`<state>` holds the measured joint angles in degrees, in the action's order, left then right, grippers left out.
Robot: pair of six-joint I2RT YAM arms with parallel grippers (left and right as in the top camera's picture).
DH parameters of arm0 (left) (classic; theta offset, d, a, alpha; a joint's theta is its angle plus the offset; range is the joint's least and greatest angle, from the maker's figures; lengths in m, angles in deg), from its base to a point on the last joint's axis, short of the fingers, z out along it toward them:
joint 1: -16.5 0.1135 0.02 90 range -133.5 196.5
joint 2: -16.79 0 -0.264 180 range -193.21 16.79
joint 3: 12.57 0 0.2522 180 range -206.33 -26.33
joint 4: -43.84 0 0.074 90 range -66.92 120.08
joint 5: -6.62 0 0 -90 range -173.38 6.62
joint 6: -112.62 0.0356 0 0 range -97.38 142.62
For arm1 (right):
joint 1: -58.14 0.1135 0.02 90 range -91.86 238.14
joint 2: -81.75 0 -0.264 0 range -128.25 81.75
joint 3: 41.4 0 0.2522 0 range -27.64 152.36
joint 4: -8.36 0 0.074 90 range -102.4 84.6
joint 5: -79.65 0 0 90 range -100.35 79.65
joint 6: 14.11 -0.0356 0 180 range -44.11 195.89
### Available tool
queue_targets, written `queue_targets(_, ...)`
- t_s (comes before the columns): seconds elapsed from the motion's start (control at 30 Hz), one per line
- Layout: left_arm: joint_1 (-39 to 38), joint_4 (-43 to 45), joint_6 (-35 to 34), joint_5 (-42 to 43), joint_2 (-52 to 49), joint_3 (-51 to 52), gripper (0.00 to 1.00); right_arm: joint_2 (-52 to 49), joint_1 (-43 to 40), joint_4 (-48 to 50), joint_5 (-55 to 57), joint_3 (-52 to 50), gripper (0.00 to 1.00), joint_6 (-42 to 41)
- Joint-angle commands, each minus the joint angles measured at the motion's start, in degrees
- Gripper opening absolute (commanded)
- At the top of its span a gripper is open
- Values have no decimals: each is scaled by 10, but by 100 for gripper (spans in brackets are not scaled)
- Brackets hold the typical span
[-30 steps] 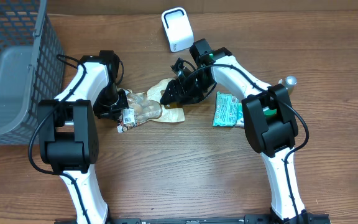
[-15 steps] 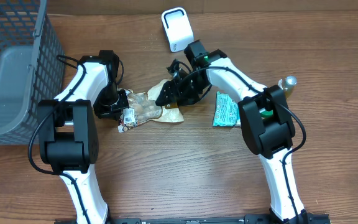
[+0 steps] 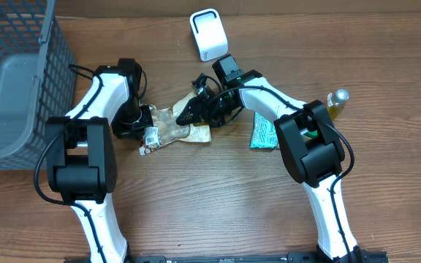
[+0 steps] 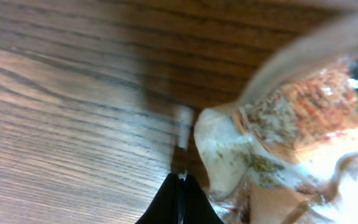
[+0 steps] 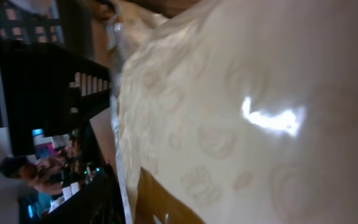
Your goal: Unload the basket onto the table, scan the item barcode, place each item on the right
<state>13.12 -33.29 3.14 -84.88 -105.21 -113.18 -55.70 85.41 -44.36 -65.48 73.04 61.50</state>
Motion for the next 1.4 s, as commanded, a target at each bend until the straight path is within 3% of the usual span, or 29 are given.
queue_targets(0.0,-10,4,2,12,2,5,4,0,4,4,-41,-3,58,-4)
queue_targets(0.1,-15,7,2,12,2,5,4,0,4,6,-41,-3,57,-4)
queue_targets(0.4,-26,10,2,11,2,5,4,0,5,10,-41,-3,41,-4)
queue_targets(0.6,-27,18,2,13,2,5,4,0,5,10,-41,-3,18,-4)
queue_targets(0.8,-27,18,2,13,2,4,4,0,1,-17,-34,-3,20,-1)
queue_targets(0.9,-22,9,3,11,2,-14,4,0,-3,-34,-35,-3,9,25)
queue_targets(0.97,-15,-11,3,11,2,-43,4,0,-6,-40,-32,-3,4,33)
queue_targets(1.17,7,-84,30,10,2,-191,4,1,-24,-76,0,-3,4,53)
queue_targets(1.37,25,-86,67,-21,2,-261,6,2,-40,-136,29,-3,4,104)
